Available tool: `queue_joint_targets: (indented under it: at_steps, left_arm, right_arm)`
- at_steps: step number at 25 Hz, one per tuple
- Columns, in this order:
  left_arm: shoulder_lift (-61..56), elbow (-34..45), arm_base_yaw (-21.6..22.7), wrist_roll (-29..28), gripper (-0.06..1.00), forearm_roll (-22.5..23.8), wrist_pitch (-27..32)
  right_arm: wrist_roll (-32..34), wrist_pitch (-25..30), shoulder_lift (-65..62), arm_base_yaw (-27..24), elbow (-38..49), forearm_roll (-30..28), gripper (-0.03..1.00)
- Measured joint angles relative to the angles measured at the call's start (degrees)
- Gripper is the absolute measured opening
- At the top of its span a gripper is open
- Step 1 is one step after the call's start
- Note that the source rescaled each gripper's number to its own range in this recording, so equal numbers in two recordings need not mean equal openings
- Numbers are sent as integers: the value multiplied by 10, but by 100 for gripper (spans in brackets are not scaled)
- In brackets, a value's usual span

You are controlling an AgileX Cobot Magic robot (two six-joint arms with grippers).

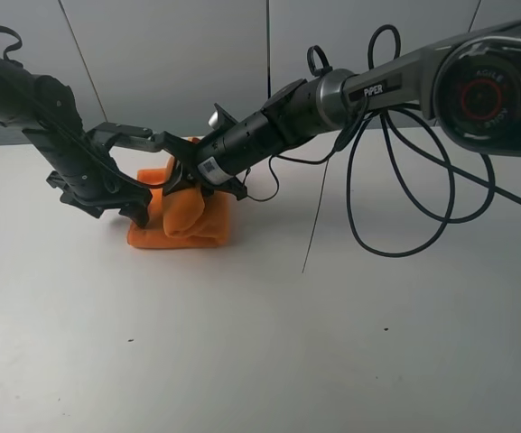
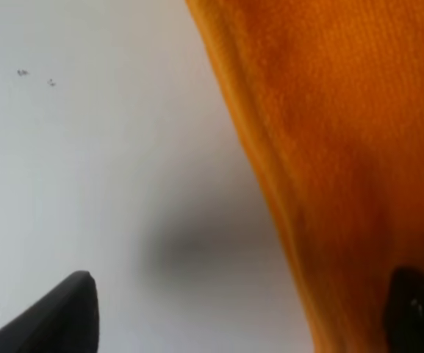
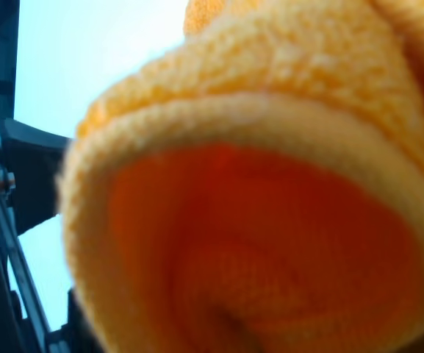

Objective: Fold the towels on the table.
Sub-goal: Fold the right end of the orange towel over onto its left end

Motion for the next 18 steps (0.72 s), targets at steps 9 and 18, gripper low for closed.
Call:
queue_joint_targets:
  at_steps: [9, 18]
  left_arm:
    - [-25, 0, 0, -6, 100, 11, 13]
    - [-35, 0, 1, -27, 100, 36, 55]
  right_arm:
    - [0, -1, 0, 0, 0, 0, 8]
    - [0, -1, 0, 0, 0, 0, 8]
